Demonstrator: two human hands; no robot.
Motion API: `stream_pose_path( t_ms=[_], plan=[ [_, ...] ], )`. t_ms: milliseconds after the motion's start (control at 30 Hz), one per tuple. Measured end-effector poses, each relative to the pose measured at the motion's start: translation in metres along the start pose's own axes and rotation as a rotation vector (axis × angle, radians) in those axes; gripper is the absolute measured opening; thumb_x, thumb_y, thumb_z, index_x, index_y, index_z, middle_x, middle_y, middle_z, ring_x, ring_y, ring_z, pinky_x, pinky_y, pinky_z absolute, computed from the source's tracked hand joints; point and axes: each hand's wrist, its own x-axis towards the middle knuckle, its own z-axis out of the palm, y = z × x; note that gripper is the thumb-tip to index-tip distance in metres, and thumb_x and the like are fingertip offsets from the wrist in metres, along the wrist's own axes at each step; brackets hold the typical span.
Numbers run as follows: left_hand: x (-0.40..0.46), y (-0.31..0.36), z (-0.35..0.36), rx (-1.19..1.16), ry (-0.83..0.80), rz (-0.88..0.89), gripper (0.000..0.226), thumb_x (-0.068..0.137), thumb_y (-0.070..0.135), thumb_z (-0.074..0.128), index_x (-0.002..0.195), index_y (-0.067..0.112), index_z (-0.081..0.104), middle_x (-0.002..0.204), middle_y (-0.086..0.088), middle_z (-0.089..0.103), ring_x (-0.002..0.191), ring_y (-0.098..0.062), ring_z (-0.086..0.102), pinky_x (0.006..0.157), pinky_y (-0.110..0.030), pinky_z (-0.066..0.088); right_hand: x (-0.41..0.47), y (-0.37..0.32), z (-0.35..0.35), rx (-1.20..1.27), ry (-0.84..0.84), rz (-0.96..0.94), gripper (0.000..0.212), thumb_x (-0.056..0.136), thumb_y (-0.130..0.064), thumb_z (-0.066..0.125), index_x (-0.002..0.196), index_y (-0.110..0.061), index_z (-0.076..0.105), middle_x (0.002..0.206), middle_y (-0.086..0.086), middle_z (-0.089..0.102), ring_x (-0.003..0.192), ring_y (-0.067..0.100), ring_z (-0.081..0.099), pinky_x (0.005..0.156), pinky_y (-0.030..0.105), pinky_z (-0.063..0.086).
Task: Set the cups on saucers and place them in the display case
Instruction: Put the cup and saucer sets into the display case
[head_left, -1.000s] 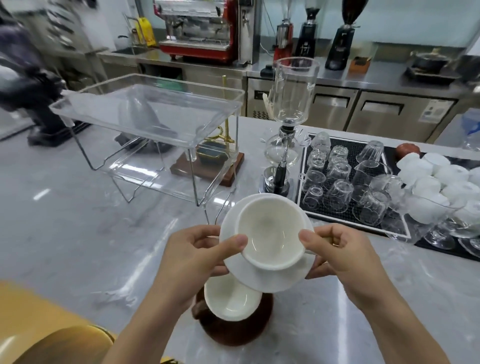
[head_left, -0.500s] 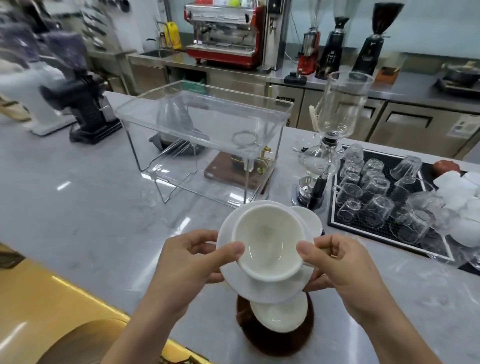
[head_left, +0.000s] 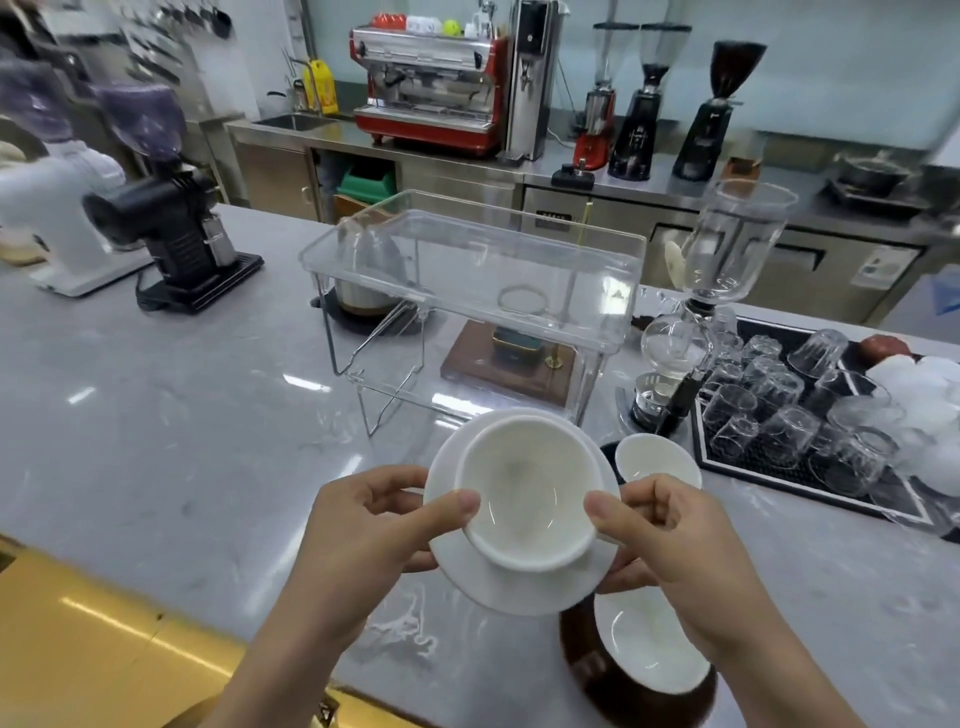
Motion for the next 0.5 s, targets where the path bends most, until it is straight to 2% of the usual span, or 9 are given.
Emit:
stream_pose_path(
  t_ms=[67, 233, 367, 433, 500],
  plan=[
    [0.008, 0.000, -0.013, 0.001, 0.009, 0.015, 0.047, 0.038, 0.043, 0.089, 0.081, 0.025, 0.082, 0.080, -0.016, 0.077, 0.072, -0.028, 0.078, 0.063, -0.037, 0.064, 0.002, -0.002, 0.015, 0.001, 0.010, 0.001, 0.059, 0.058, -0.034, 0.093, 0.093, 0.003, 0.063, 0.076, 0.019, 0.064, 0.053, 0.028, 0.065, 0.053, 0.048, 0.061],
    [0.030, -0.001, -0.039, 0.021, 0.011, 0.044, 0.052, 0.044, 0.049, 0.086, 0.088, 0.020, 0.083, 0.084, -0.012, 0.080, 0.085, -0.034, 0.077, 0.073, -0.040, 0.065, 0.014, -0.002, 0.053, 0.031, 0.044, 0.010, 0.066, 0.061, -0.043, 0.089, 0.100, 0.001, 0.060, 0.084, 0.021, 0.056, 0.057, 0.025, 0.062, 0.058, 0.048, 0.062],
    [0.047, 0.002, -0.051, 0.037, 0.010, 0.045, 0.052, 0.048, 0.051, 0.083, 0.090, 0.020, 0.083, 0.086, -0.009, 0.081, 0.090, -0.035, 0.076, 0.082, -0.047, 0.063, 0.023, 0.001, 0.079, 0.046, 0.066, 0.011, 0.058, 0.064, -0.045, 0.084, 0.101, -0.005, 0.062, 0.089, 0.030, 0.060, 0.065, 0.021, 0.067, 0.064, 0.047, 0.063],
    [0.059, 0.004, -0.057, 0.048, 0.002, 0.031, 0.038, 0.057, 0.046, 0.086, 0.086, 0.022, 0.084, 0.085, -0.010, 0.081, 0.088, -0.035, 0.076, 0.086, -0.049, 0.062, 0.031, 0.003, 0.093, 0.057, 0.086, 0.005, 0.047, 0.073, -0.040, 0.079, 0.102, -0.008, 0.063, 0.097, 0.029, 0.066, 0.071, 0.023, 0.070, 0.067, 0.045, 0.063],
    [0.069, 0.006, -0.059, 0.050, 0.015, 0.030, 0.016, 0.072, 0.031, 0.088, 0.082, 0.019, 0.084, 0.083, -0.011, 0.081, 0.080, -0.030, 0.075, 0.086, -0.050, 0.062, 0.040, 0.005, 0.103, 0.057, 0.116, -0.007, 0.044, 0.077, -0.040, 0.077, 0.104, -0.009, 0.063, 0.101, 0.026, 0.068, 0.082, 0.030, 0.072, 0.069, 0.045, 0.063]
  ],
)
